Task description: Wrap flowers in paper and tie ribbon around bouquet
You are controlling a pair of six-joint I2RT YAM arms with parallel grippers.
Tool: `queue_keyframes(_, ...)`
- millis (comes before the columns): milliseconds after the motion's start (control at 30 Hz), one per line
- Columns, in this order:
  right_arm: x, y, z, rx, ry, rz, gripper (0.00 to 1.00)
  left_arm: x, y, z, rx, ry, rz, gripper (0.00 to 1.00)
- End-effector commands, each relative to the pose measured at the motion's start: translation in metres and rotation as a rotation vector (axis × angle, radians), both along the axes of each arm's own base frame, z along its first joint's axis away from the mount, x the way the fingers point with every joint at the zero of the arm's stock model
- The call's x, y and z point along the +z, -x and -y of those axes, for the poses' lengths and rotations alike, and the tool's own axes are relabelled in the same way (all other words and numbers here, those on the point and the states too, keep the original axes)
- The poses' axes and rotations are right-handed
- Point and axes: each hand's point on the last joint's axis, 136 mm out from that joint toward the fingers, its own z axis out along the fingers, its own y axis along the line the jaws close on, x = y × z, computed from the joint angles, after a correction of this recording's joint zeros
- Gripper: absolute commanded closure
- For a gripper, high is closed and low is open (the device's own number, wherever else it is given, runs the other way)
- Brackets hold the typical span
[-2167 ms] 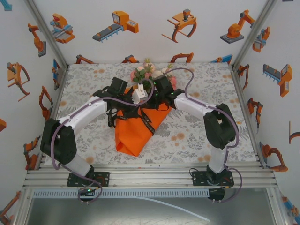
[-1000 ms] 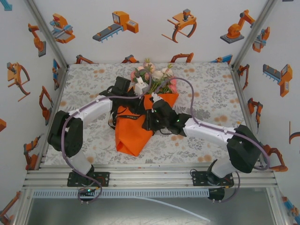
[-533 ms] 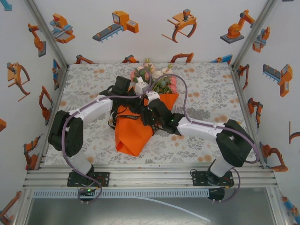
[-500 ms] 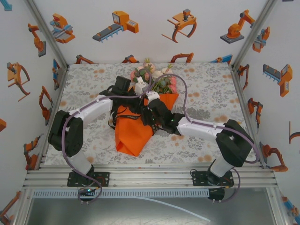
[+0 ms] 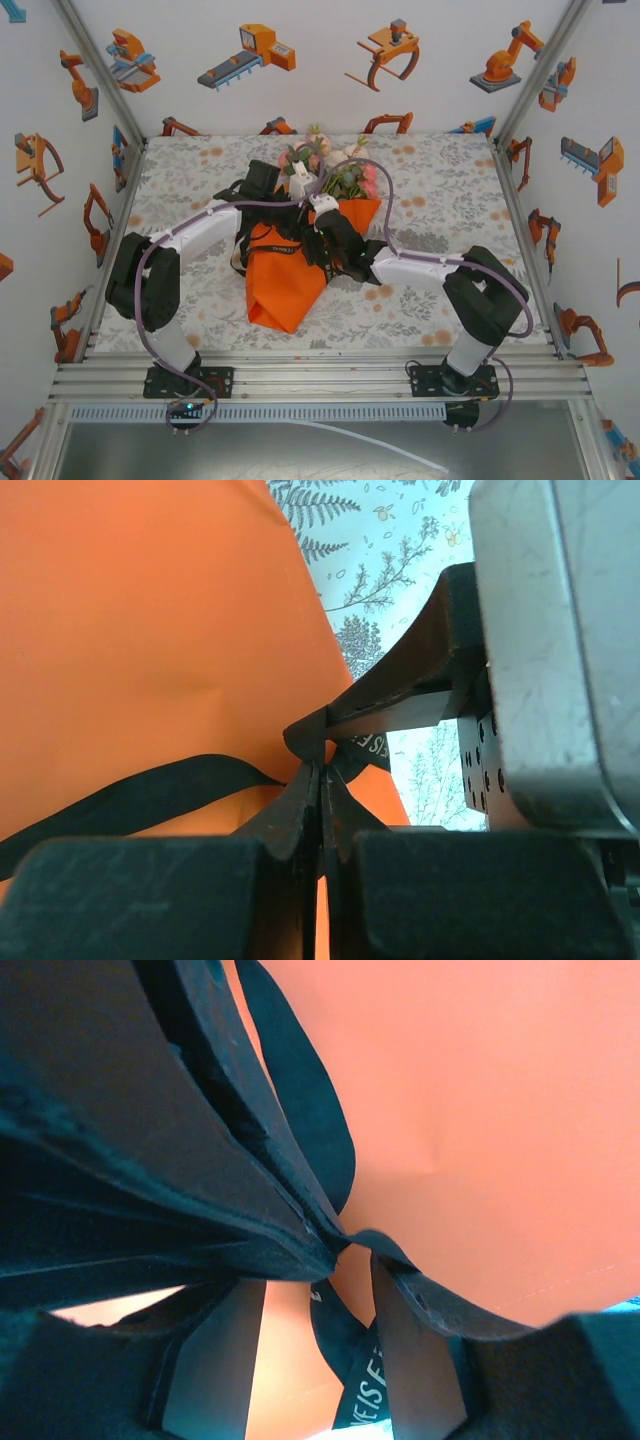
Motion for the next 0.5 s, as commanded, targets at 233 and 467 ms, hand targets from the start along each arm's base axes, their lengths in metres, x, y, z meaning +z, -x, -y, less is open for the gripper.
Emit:
queue_keyframes(233,0.017,0.012,-0.004,0.034,-0.105,-0.021,0.95,0.003,-0.002,-0.004,-0.009,0.005,-0.019,0.91)
queue_keyframes(467,0.07,0.054,0.011,0.101,-0.24,-0.055,1.0,-0.002,-0.012,-0.008,0.044,-0.043,-0.048,0.85)
